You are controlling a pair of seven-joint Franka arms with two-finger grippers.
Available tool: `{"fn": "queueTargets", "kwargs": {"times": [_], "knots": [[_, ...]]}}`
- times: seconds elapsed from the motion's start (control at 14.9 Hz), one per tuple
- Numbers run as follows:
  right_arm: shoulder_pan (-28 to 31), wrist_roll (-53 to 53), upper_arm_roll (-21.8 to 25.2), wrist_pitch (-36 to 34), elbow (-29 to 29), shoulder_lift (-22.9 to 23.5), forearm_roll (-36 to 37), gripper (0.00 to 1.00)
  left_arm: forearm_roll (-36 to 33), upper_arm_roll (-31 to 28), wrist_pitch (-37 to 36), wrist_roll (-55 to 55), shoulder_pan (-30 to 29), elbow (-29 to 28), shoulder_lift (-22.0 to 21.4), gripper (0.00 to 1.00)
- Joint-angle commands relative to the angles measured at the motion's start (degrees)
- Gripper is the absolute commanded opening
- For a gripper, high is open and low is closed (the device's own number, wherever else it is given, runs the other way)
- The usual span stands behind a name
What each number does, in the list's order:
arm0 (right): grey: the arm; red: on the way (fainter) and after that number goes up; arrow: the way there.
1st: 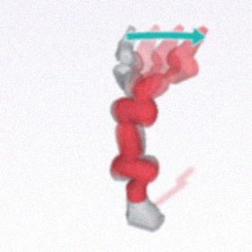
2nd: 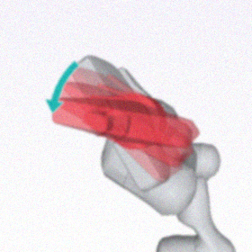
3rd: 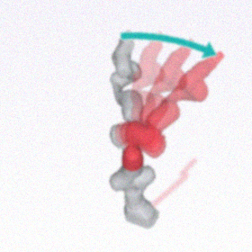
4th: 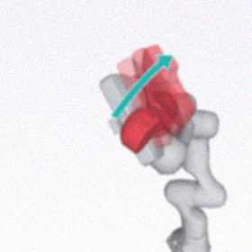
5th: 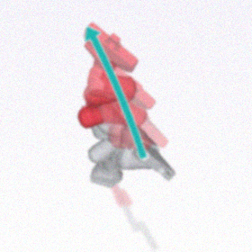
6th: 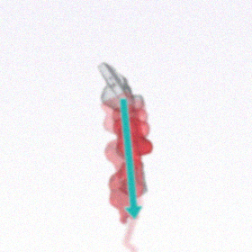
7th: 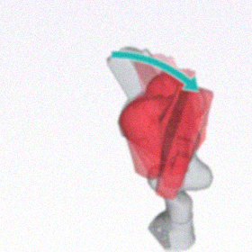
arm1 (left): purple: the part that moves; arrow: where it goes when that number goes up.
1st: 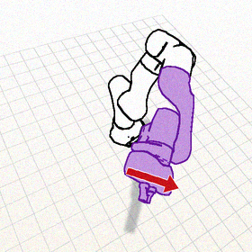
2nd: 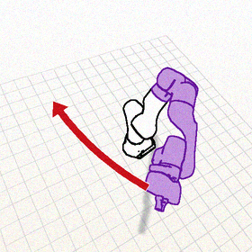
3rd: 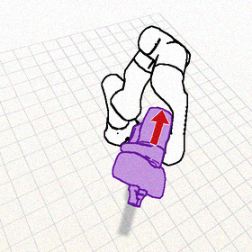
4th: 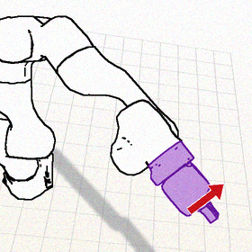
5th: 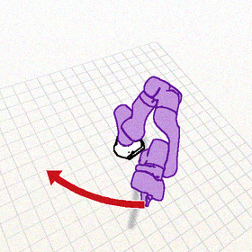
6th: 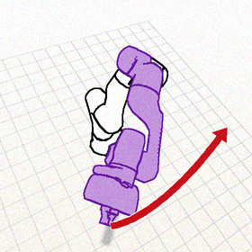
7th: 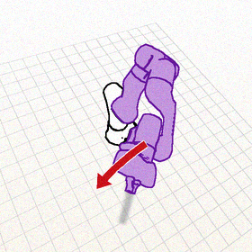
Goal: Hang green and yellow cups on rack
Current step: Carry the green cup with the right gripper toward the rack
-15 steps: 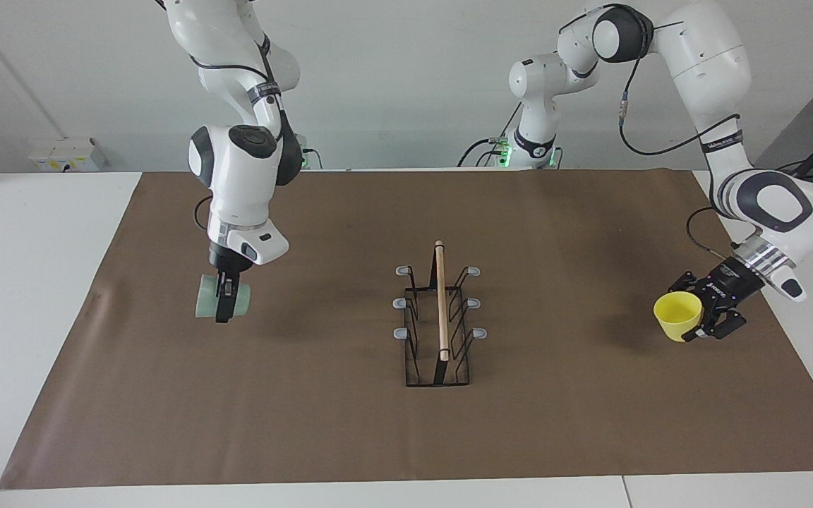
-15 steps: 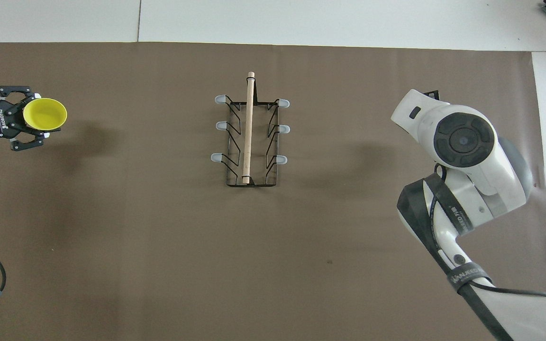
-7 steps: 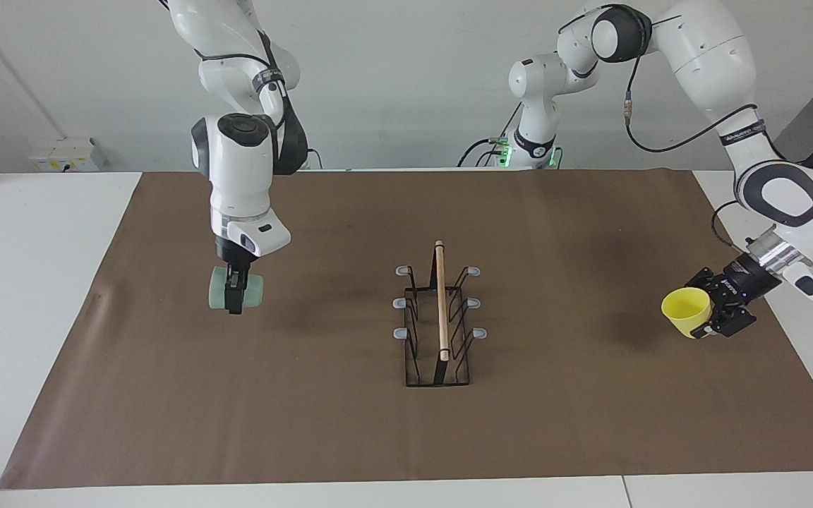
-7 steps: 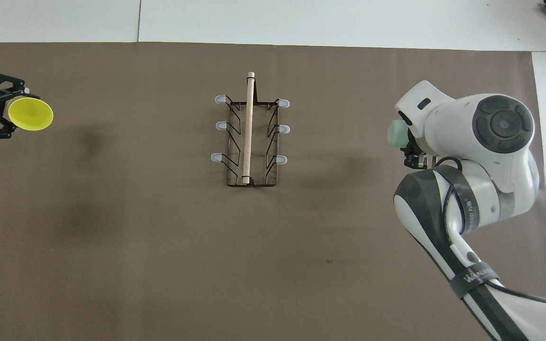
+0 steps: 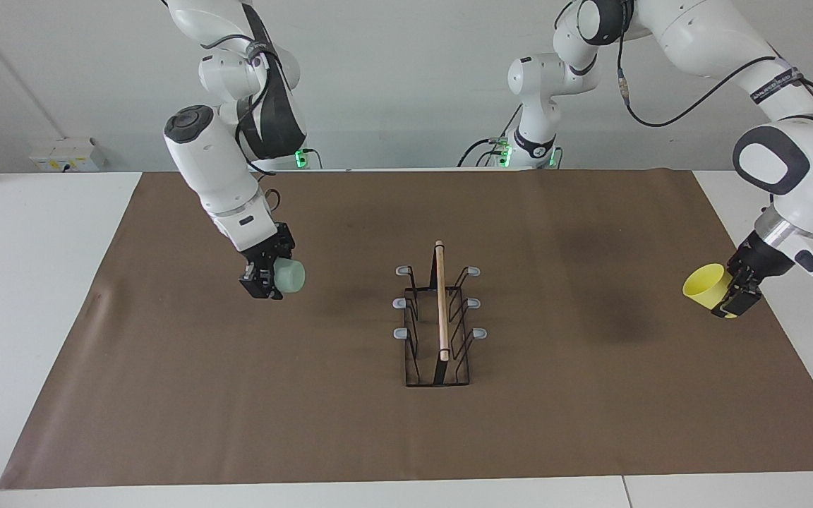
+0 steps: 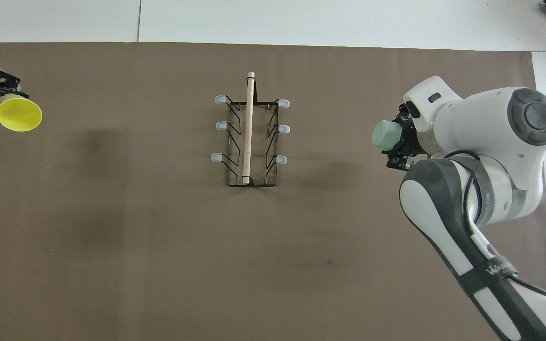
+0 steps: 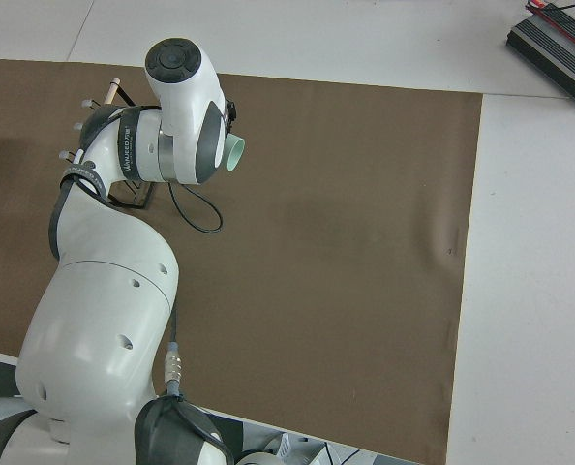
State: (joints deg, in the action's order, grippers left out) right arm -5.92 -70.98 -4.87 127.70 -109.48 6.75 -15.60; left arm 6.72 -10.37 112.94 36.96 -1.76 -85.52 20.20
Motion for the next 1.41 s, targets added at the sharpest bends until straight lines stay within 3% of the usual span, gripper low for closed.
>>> {"fn": "queueTargets", "kwargs": {"times": [0.0,0.74,1.14,1.34], "knots": [[2.22,-3.27,-0.49,-1.75,-0.56,-1.39,-9.50,0.00,-7.83,-0.62,0.70,0.83,1.66,-0.79,-1.83,0.00],[2.06,-19.10,-0.67,-0.45,-2.84,-3.06,-44.23,0.00,-24.28,-0.71,1.67,6.98,3.86,-0.79,-3.33,0.00],[-8.82,-24.20,-0.67,19.04,-5.57,-1.40,-63.73,0.00,-29.56,-0.62,1.67,9.35,3.86,-0.71,-3.41,0.00],[-14.10,-24.29,-0.58,25.64,-5.39,0.19,-73.23,0.00,-33.60,-0.71,1.67,11.72,5.08,-0.53,-3.76,0.00]]}}
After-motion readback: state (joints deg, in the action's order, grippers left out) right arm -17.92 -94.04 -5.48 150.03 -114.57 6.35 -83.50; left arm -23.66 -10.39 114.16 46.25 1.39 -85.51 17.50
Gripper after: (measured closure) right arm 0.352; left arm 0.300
